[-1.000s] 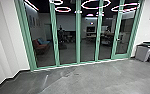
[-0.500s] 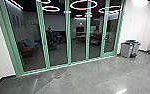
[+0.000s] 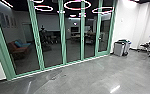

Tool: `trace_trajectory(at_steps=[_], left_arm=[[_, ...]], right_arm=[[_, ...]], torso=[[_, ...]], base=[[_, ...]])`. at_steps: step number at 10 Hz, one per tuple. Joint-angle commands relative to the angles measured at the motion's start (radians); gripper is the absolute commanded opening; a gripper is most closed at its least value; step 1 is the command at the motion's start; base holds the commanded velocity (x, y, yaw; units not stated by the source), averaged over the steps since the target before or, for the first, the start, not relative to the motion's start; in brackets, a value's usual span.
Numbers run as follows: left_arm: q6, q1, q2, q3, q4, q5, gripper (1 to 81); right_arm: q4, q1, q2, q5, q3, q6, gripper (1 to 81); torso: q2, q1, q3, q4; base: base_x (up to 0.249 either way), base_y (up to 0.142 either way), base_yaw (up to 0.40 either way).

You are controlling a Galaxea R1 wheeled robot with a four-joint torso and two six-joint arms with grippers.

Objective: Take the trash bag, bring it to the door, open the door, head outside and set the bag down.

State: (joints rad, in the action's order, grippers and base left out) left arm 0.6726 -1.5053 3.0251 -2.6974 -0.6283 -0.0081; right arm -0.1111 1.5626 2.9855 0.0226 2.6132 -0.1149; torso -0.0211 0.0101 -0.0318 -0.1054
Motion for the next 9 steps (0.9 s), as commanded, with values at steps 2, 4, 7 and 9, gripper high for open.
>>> trace_trajectory(at_steps=[2, 4, 7, 9], left_arm=[[0.002, 0.058, 0.000, 0.002, 0.006, 0.062, 1.0], [0.002, 0.056, 0.000, 0.002, 0.007, 0.063, 1.0], [0.002, 0.055, -0.003, 0.002, 0.007, 0.063, 1.0], [0.002, 0.056, -0.003, 0.002, 0.007, 0.063, 1.0]], right_arm=[[0.008, -0.048, 0.002, 0.054, -0.001, -0.005, 81.1], [0.007, -0.048, 0.002, 0.053, 0.001, -0.003, 81.1], [0.008, -0.048, 0.005, 0.054, 0.001, -0.005, 81.1], [0.008, -0.048, 0.005, 0.053, -0.001, -0.005, 81.1]], torso=[[0.000, 0.000, 0.000, 0.000], [0.000, 0.000, 0.000, 0.000], [0.000, 0.000, 0.000, 0.000], [0.000, 0.000, 0.000, 0.000]], base=[[0.000, 0.000, -0.135], [0.000, 0.000, -0.120], [0.000, 0.000, -0.029], [0.000, 0.000, 0.000]])
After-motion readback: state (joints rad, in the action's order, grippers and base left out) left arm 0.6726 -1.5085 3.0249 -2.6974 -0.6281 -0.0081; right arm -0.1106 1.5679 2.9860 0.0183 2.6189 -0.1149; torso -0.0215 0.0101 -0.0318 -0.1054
